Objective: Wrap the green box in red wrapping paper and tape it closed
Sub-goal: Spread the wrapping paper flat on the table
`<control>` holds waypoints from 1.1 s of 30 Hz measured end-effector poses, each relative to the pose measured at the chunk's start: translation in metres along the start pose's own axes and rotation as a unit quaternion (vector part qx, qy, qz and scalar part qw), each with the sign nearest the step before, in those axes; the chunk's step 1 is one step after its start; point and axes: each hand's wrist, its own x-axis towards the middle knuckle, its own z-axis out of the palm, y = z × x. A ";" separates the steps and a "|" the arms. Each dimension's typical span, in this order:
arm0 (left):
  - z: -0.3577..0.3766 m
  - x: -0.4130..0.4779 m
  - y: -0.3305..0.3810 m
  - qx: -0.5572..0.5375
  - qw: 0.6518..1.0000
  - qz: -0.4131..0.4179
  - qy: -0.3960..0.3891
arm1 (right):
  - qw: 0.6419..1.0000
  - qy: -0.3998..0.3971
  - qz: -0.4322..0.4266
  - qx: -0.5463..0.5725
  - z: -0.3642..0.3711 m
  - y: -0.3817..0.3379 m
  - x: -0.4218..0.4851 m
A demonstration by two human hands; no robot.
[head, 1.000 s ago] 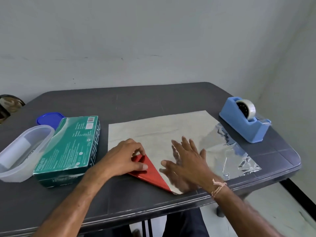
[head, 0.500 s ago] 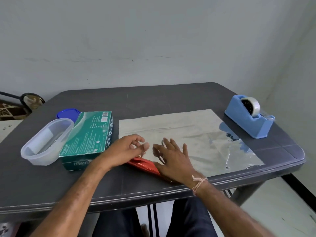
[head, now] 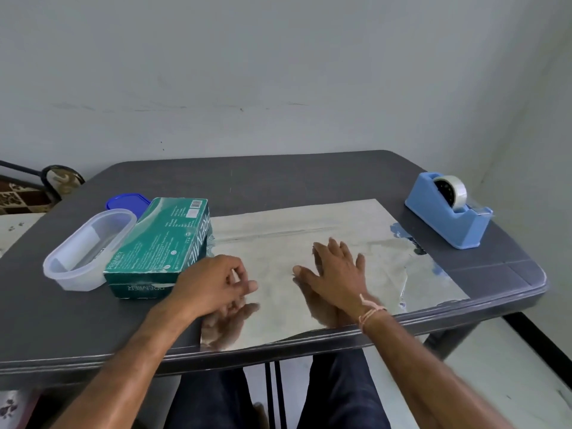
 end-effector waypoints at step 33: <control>-0.049 0.001 -0.054 0.150 0.915 -0.247 0.280 | 0.905 -0.134 -0.108 0.388 0.005 -0.114 0.060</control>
